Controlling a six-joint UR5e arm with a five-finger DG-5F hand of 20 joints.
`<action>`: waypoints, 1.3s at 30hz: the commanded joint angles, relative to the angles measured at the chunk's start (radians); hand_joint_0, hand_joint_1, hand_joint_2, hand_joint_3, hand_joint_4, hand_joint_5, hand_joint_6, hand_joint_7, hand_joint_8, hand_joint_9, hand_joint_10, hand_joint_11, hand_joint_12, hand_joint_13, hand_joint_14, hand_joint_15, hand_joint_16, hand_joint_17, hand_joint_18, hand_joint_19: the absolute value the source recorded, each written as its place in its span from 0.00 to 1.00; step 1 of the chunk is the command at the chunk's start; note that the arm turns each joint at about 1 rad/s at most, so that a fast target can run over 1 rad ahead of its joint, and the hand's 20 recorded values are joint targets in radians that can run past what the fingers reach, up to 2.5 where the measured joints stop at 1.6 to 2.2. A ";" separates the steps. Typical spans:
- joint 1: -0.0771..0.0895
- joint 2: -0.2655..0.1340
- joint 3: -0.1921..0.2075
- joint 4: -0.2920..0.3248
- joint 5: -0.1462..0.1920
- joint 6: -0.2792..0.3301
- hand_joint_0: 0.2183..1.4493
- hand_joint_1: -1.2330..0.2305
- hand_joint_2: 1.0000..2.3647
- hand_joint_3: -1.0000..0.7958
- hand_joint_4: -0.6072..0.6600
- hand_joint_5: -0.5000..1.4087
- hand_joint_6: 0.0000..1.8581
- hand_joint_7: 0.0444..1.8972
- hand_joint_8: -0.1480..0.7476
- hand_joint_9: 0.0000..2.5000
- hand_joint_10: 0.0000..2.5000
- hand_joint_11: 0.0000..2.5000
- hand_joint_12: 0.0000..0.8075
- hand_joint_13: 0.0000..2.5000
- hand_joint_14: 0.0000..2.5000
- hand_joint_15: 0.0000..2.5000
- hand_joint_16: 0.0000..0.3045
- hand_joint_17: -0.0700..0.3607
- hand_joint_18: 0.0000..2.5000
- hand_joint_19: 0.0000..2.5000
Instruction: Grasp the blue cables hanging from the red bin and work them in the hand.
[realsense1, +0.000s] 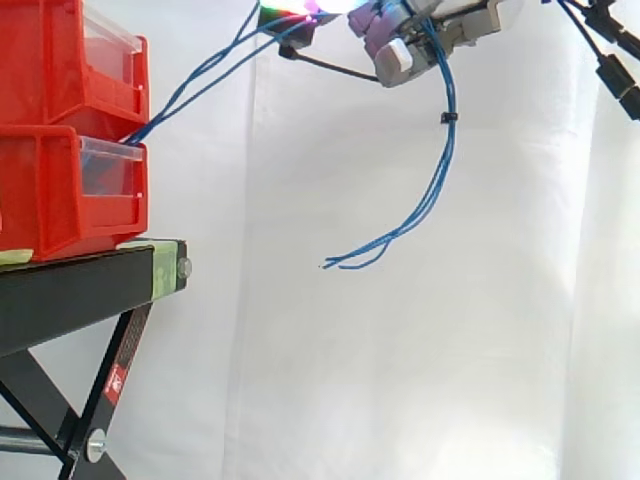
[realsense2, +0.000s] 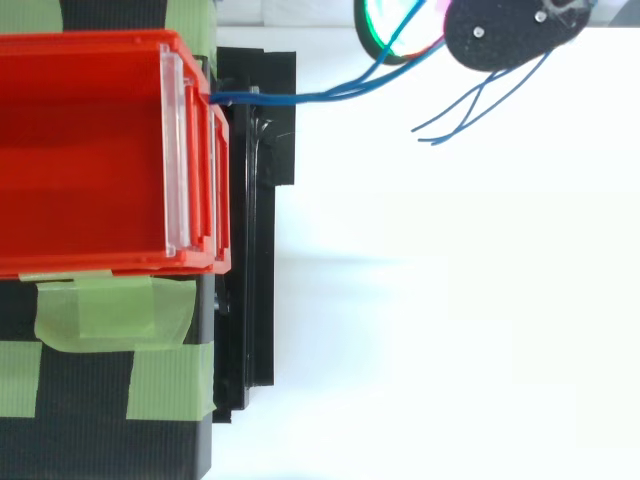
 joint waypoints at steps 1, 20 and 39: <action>0.001 0.004 0.004 -0.017 0.000 0.008 0.94 0.36 0.01 0.75 0.54 0.45 0.11 0.70 0.56 0.18 1.00 0.91 0.55 0.24 1.00 0.44 0.18 0.44 0.29 0.44; 0.016 0.031 0.004 0.075 -0.053 0.205 0.93 0.37 0.01 0.73 0.54 0.46 0.11 0.69 0.57 0.19 1.00 0.92 0.55 0.25 1.00 0.44 0.17 0.44 0.30 0.44; 0.042 0.031 -0.022 0.213 -0.091 0.188 0.71 0.33 0.01 0.59 0.61 0.44 0.08 0.71 0.60 0.18 1.00 0.92 0.57 0.29 1.00 0.49 0.19 0.46 0.45 0.52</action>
